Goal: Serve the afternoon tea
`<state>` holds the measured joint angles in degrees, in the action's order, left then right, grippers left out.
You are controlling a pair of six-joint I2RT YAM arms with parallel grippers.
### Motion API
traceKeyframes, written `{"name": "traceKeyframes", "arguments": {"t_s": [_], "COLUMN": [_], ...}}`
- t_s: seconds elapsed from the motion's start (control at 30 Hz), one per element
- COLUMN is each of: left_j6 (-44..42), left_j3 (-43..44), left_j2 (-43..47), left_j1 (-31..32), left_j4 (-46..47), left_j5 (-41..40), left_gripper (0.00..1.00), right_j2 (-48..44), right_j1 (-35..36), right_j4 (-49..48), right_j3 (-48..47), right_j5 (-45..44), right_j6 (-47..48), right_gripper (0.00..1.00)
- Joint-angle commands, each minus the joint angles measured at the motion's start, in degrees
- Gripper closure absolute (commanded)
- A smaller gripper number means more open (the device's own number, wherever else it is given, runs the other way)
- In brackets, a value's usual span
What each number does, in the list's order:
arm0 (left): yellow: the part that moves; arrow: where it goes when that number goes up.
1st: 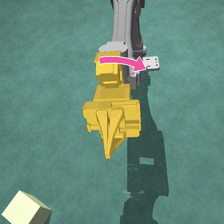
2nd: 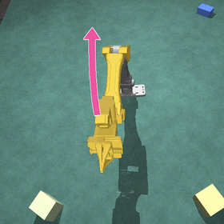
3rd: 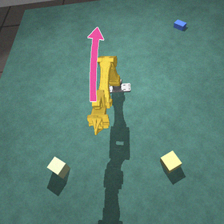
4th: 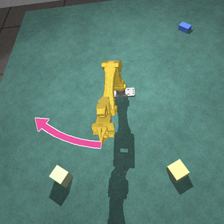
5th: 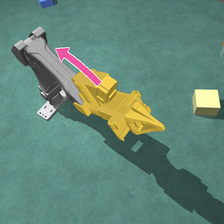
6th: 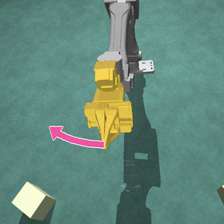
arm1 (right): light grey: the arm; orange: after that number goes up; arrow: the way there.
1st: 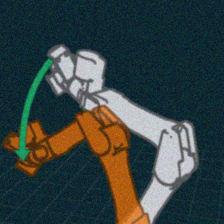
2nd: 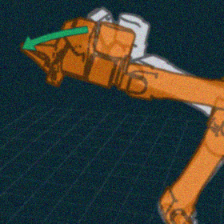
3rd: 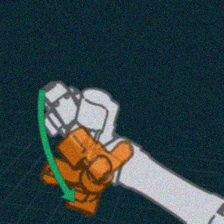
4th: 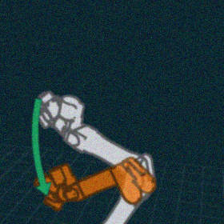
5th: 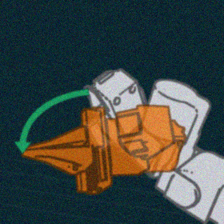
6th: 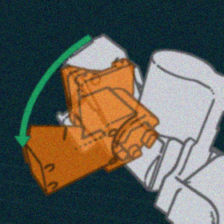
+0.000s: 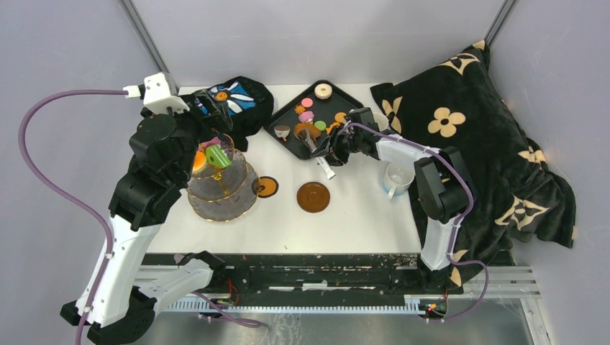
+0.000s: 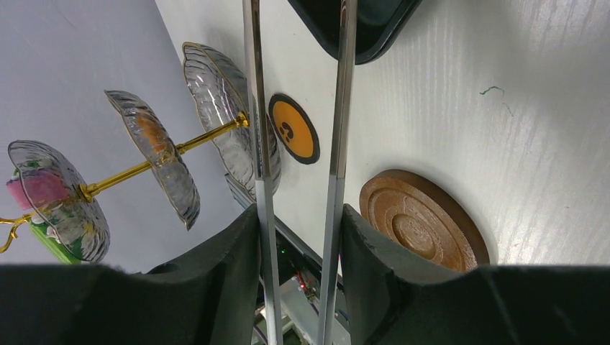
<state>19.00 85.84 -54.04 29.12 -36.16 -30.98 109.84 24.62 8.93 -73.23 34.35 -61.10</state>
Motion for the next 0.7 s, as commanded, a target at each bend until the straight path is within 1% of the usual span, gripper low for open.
{"name": "traceKeyframes", "arguments": {"t_s": [0.0,0.37,0.5,0.67], "left_j6": [-1.16,-1.08,-0.99,-0.90], "left_j3": [-0.39,-0.44,-0.42,-0.33], "left_j2": [0.69,0.23,0.14,0.16], "left_j1": [0.17,0.15,0.15,0.14], "left_j4": [2.30,2.50,2.43,2.37], "left_j5": [-0.57,-0.24,-0.30,-0.30], "left_gripper": [0.01,0.01,0.01,0.01], "right_j2": [-3.77,-5.13,-3.38,-0.57], "right_j1": [-0.33,-2.43,-2.79,-3.07], "right_j4": [-5.10,-5.46,-6.51,-9.81], "right_j3": [1.02,3.69,2.51,1.16], "right_j5": [1.58,0.99,1.28,2.60], "right_j6": [-1.74,-1.69,-1.88,-4.40], "right_gripper": [0.53,0.52,0.50,0.50]}}
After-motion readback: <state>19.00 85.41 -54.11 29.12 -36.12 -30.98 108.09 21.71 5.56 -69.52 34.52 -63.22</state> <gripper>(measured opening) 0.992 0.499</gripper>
